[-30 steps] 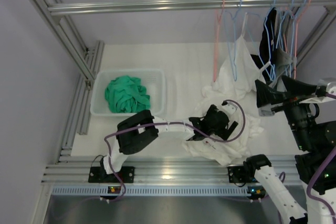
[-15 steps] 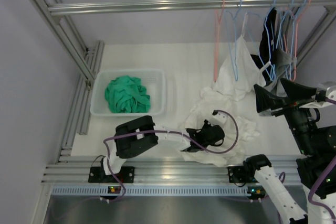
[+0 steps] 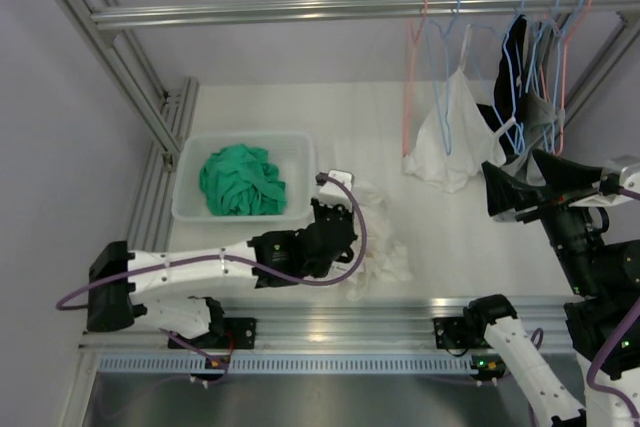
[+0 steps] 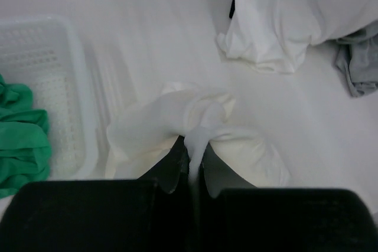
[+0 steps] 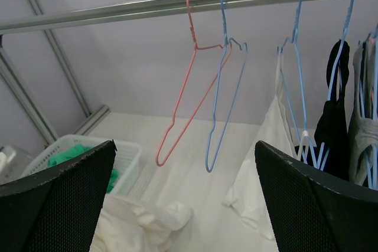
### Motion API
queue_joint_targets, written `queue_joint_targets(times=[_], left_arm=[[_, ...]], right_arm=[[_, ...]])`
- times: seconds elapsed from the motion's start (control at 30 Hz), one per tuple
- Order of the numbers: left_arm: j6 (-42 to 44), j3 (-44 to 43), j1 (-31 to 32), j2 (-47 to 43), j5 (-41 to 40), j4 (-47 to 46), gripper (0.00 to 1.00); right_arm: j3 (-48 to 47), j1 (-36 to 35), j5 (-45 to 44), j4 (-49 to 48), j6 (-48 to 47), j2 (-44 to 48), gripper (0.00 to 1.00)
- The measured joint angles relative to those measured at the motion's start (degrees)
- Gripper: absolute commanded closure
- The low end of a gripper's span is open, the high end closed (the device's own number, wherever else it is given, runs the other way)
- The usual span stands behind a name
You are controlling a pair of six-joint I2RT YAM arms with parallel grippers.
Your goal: Remove the tank top from the hanger
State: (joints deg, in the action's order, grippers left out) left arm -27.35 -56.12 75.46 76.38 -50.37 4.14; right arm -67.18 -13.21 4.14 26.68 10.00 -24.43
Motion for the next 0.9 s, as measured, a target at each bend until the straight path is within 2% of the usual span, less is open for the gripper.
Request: queue_joint_targets(times=[0.13,0.27,0.53,0.7,0.83,0.9], left_arm=[[2.9,0.0,0.0,-6.7,-5.4,1.3,1.00],[8.1,-2.3,-0.3,-8.9,-9.9,4.1,1.00],[22.4,-22.3,-6.3,-8.3,-13.4,6.2,1.00],[27.4,-35.0,-15.9,-6.0,-12.7,6.6,1.00],[25.9,-42.0,-29.6,-1.4,-7.7,10.4,1.00],[23.6,-42.8,-36.1,0.8,-4.6,13.2,1.00]], right_arm=[[0.0,0.0,0.0,0.0,0.0,0.0,0.01],[0.0,0.0,0.1,-0.1,0.0,0.0,0.01],[0.1,0.0,0.1,-0.5,0.1,0.0,0.00],[0.8,0.0,0.1,-1.5,0.3,-0.3,0.01],[1.3,0.0,0.3,-1.9,0.6,-1.3,0.01],[1.7,0.0,0.5,-2.1,0.7,-1.6,0.01]])
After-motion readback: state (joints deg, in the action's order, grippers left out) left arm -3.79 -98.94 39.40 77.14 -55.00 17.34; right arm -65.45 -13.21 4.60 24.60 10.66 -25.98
